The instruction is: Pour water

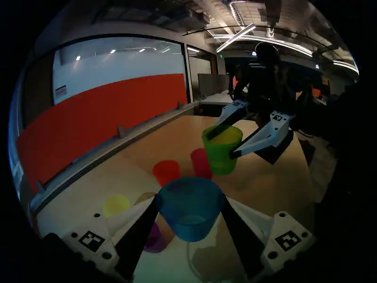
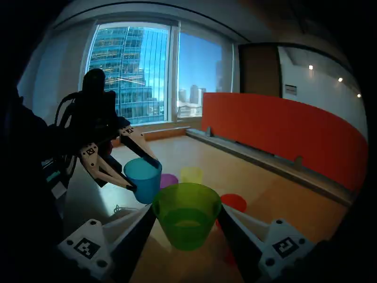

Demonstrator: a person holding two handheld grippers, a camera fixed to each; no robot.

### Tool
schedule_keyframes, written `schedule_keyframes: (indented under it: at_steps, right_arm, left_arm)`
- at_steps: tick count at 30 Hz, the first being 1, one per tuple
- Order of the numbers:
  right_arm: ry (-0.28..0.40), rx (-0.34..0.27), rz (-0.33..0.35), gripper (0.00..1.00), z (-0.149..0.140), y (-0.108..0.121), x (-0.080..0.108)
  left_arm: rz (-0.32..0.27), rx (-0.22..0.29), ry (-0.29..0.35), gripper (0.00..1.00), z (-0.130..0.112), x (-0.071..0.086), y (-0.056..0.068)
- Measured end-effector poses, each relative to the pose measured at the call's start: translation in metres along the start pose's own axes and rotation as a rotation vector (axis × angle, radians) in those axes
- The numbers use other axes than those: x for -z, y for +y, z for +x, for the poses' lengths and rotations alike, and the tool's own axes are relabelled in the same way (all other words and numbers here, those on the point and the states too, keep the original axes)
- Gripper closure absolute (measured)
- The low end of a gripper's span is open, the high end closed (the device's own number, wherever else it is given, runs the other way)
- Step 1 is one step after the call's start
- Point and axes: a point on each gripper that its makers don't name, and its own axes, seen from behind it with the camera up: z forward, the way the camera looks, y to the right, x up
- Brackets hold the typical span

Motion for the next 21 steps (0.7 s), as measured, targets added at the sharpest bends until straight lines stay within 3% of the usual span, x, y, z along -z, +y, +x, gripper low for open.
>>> schedule_keyframes:
  at_steps: [21]
  right_arm:
    - [-0.094,-0.012,0.019,0.09,-0.045,0.002,-0.007]
  left_arm:
    - [-0.081,-0.05,-0.137,0.1,-0.053,-0.025,0.02]
